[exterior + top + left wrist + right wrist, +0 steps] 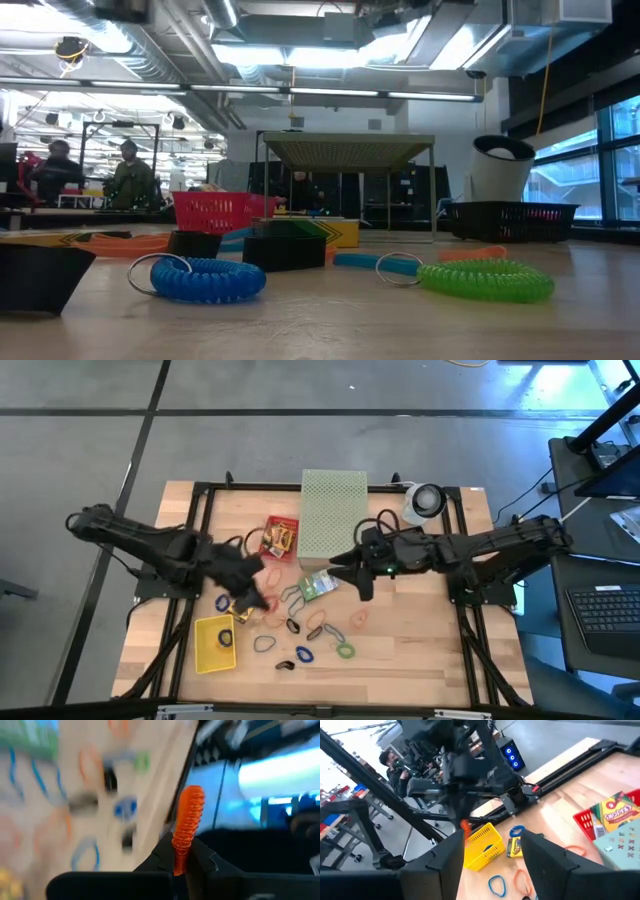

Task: Pick & Place Office Desk Supplies
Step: Put the orange spring rubber band into the yellow bin

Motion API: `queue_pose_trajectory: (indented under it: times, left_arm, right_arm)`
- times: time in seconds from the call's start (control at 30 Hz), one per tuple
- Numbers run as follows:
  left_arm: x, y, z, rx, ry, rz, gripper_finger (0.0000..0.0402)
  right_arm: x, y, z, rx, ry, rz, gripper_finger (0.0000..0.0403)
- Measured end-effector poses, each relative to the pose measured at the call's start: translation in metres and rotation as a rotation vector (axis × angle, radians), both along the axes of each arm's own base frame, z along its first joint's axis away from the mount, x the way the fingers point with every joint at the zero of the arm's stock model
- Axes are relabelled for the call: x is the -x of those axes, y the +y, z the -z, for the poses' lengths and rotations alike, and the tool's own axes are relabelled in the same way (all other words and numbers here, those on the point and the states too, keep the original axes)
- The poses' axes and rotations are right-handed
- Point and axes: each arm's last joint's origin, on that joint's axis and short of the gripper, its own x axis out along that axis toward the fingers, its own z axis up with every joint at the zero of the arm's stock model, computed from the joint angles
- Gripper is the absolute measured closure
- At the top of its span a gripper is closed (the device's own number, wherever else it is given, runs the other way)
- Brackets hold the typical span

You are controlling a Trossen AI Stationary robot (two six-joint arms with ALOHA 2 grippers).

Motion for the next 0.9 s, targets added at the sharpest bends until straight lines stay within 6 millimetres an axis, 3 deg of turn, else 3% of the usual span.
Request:
queue_pose_trajectory:
  times: [0.17, 0.37, 0.9]
  left_arm:
    - [0.028, -0.033, 0.006, -0.020, 0.278, 0.095, 0.0391]
    - [0.047, -0.064, 0.032, -0.158, 0.578, 0.106, 0.0391]
    - [0.020, -0.107, 0.105, -0.422, 0.846, 0.255, 0.0391]
  right_arm:
    - [0.008, -0.003, -0.005, 0.028, 0.004, -0.007, 0.0227]
    - [0.010, -0.003, -0.003, 0.050, 0.032, -0.010, 0.0245]
    - [0.011, 0.000, -0.002, 0.056, 0.045, -0.031, 0.0268]
